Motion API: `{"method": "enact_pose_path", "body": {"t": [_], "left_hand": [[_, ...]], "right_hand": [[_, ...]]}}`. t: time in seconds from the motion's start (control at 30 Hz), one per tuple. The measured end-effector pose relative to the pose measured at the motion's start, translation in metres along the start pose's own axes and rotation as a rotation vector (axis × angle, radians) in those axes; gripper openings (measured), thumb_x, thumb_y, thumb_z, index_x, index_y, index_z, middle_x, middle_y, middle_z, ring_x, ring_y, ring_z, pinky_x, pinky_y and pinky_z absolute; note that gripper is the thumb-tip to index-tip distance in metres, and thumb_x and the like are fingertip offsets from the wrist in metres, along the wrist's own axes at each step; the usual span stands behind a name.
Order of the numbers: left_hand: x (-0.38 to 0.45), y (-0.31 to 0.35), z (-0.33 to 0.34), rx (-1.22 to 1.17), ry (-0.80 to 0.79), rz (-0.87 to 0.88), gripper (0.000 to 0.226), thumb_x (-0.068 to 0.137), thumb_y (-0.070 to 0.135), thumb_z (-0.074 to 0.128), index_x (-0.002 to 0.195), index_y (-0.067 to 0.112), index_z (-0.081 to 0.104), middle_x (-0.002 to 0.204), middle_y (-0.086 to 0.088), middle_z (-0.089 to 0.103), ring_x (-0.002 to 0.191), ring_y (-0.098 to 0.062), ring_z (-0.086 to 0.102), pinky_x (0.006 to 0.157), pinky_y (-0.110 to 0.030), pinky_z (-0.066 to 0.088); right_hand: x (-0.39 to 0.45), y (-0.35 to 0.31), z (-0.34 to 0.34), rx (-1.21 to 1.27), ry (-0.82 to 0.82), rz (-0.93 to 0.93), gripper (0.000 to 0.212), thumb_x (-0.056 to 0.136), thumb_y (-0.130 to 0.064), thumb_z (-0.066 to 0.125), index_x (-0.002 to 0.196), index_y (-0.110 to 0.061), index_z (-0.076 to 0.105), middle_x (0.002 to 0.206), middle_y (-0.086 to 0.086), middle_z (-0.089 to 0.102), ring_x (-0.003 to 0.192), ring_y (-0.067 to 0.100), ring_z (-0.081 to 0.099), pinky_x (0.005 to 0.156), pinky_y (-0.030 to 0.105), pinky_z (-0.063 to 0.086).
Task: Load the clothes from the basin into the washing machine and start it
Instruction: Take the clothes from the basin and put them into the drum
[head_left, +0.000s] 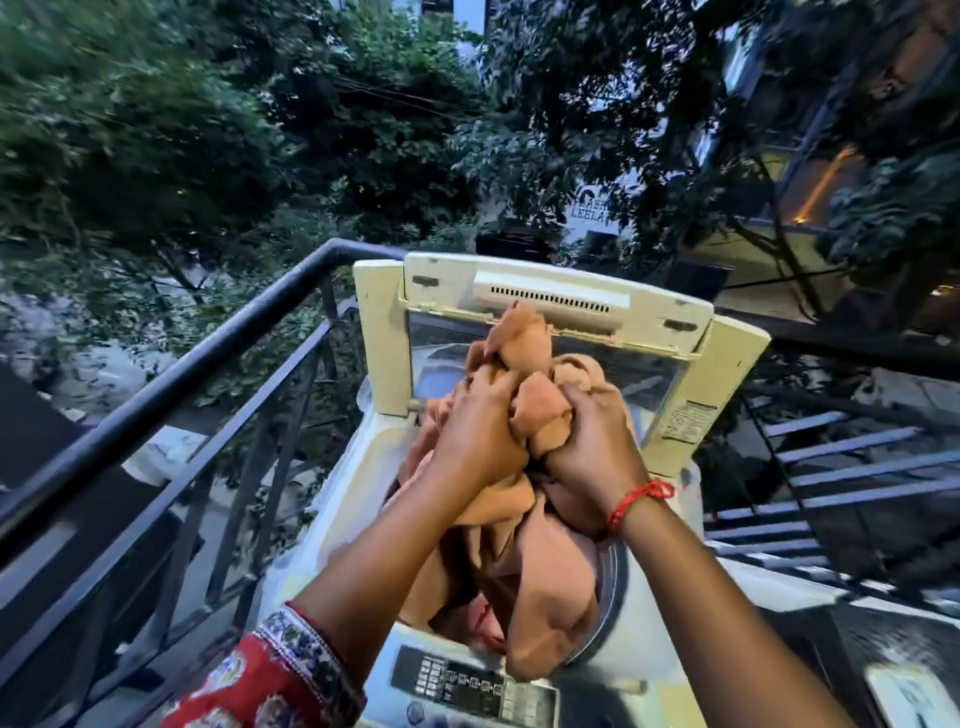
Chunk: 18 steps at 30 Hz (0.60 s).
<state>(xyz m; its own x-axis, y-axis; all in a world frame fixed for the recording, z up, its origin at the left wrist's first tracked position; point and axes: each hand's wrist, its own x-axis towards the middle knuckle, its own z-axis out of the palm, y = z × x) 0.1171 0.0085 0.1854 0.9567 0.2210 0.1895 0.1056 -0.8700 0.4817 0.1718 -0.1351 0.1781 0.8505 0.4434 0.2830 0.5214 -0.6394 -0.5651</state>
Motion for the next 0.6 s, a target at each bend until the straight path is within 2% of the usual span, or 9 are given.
{"method": "enact_pose_path", "body": {"t": [0.03,0.1,0.17,0.23,0.27,0.33,0.43,0.53,0.6], "left_hand": [[-0.001,-0.004,0.010,-0.003,-0.024,-0.009,0.058,0.064,0.020,0.065,0.118,0.031,0.047,0.125,-0.005,0.046,0.106,-0.036,0.053,0.072,-0.034,0.037],[-0.002,-0.013,0.030,-0.007,-0.082,-0.036,0.067,0.062,0.021,0.067,0.124,0.030,0.045,0.134,-0.007,0.042,0.120,-0.036,0.047,0.088,-0.038,0.043],[-0.004,-0.024,0.052,0.002,-0.154,-0.082,0.076,0.061,0.025,0.071,0.130,0.029,0.042,0.148,-0.009,0.033,0.137,-0.035,0.032,0.104,-0.042,0.038],[-0.009,-0.038,0.073,0.012,-0.217,-0.110,0.082,0.059,0.032,0.074,0.134,0.029,0.039,0.152,-0.009,0.028,0.144,-0.035,0.021,0.110,-0.046,0.034],[-0.012,-0.044,0.083,0.027,-0.250,-0.120,0.086,0.057,0.036,0.075,0.134,0.030,0.039,0.152,-0.008,0.027,0.142,-0.037,0.024,0.110,-0.046,0.035],[-0.018,-0.056,0.102,0.053,-0.312,-0.151,0.092,0.050,0.045,0.078,0.132,0.031,0.040,0.150,-0.006,0.029,0.130,-0.038,0.043,0.103,-0.045,0.041],[-0.027,-0.074,0.124,0.054,-0.368,-0.206,0.089,0.043,0.055,0.075,0.124,0.034,0.045,0.138,0.000,0.045,0.113,-0.031,0.057,0.095,-0.043,0.049],[-0.029,-0.082,0.130,0.121,-0.426,-0.218,0.057,0.065,0.045,0.070,0.117,0.032,0.052,0.126,-0.002,0.055,0.107,-0.031,0.061,0.088,-0.043,0.052],[-0.027,-0.090,0.138,0.120,-0.471,-0.243,0.040,0.074,0.036,0.066,0.113,0.028,0.058,0.122,-0.001,0.053,0.103,-0.030,0.061,0.085,-0.041,0.053]], "right_hand": [[-0.003,0.007,0.008,-0.005,-0.029,0.026,0.035,0.067,-0.037,0.061,0.100,-0.025,0.060,0.096,0.007,0.065,0.094,0.026,0.059,0.080,0.037,0.051],[-0.011,0.022,0.023,-0.016,-0.100,0.091,0.043,0.065,-0.040,0.062,0.106,-0.029,0.056,0.105,0.008,0.062,0.101,0.029,0.057,0.084,0.037,0.050],[-0.017,0.035,0.038,-0.035,-0.185,0.167,0.050,0.060,-0.044,0.059,0.108,-0.034,0.052,0.110,0.009,0.058,0.100,0.032,0.058,0.082,0.035,0.051],[-0.025,0.046,0.051,-0.062,-0.248,0.198,0.051,0.059,-0.045,0.059,0.108,-0.035,0.051,0.116,0.010,0.054,0.101,0.033,0.058,0.082,0.035,0.051],[-0.028,0.051,0.059,-0.071,-0.274,0.205,0.051,0.060,-0.044,0.060,0.109,-0.034,0.052,0.118,0.010,0.052,0.102,0.034,0.058,0.084,0.035,0.050],[-0.036,0.061,0.075,-0.084,-0.311,0.209,0.054,0.062,-0.041,0.064,0.114,-0.032,0.055,0.120,0.012,0.051,0.108,0.035,0.055,0.092,0.036,0.048],[-0.045,0.077,0.098,-0.101,-0.395,0.201,0.053,0.066,-0.036,0.063,0.118,-0.032,0.054,0.129,0.011,0.048,0.119,0.035,0.048,0.100,0.039,0.041],[-0.047,0.095,0.118,-0.057,-0.521,0.207,0.039,0.079,-0.031,0.059,0.117,-0.024,0.058,0.135,0.012,0.049,0.124,0.034,0.048,0.106,0.041,0.038],[-0.047,0.098,0.119,0.020,-0.512,0.210,0.036,0.080,-0.045,0.053,0.105,-0.021,0.063,0.119,0.008,0.060,0.112,0.027,0.057,0.098,0.037,0.045]]}}
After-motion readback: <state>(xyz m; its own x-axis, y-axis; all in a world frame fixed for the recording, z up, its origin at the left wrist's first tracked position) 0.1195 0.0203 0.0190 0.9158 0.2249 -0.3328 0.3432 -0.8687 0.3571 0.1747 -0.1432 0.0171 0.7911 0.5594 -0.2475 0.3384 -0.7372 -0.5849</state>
